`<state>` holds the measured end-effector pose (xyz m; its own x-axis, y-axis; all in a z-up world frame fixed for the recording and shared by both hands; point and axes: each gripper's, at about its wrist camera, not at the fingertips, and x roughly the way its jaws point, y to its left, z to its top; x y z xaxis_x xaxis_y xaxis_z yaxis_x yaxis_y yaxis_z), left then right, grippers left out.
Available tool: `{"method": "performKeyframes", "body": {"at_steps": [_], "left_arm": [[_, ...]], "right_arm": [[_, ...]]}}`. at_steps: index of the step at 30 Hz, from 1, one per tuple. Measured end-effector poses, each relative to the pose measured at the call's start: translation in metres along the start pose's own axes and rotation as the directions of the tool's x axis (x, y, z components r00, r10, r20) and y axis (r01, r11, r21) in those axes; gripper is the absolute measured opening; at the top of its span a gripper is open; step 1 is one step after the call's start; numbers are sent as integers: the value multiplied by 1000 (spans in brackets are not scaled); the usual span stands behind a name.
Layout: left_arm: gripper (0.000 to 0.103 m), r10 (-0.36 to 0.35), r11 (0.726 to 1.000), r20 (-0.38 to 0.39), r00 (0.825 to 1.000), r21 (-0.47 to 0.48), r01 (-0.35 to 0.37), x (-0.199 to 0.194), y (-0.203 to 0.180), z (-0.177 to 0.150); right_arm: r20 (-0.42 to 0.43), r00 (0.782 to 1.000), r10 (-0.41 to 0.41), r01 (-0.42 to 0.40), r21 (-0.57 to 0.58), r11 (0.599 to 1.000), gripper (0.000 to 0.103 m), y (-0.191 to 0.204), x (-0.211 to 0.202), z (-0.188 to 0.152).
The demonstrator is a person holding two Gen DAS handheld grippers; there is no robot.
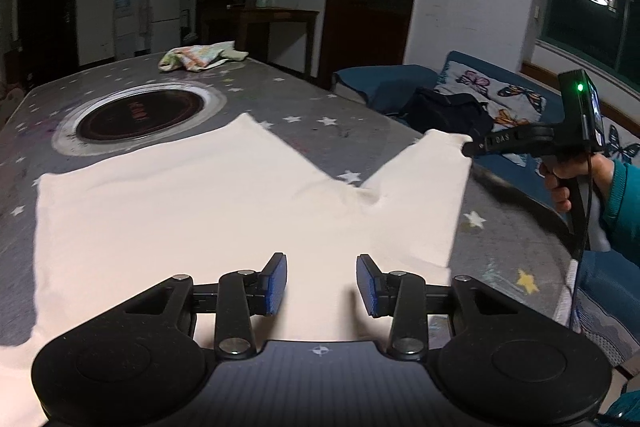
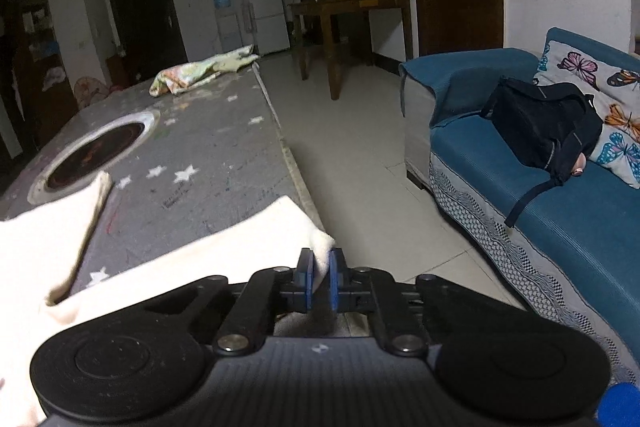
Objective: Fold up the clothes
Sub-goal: 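Grasp the sleeve with the right gripper, lift and fold it across the body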
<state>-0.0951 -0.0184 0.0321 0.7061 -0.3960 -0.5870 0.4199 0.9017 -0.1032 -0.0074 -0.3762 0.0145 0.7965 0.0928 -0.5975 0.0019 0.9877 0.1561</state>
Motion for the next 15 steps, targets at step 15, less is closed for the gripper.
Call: {"method": "performKeyframes", "body": {"at_steps": [15], "left_arm": [[42, -66, 987, -38, 997, 141, 71, 36, -47, -6]], "right_arm": [[58, 998, 21, -20, -21, 1000, 6, 0, -25, 11]]}}
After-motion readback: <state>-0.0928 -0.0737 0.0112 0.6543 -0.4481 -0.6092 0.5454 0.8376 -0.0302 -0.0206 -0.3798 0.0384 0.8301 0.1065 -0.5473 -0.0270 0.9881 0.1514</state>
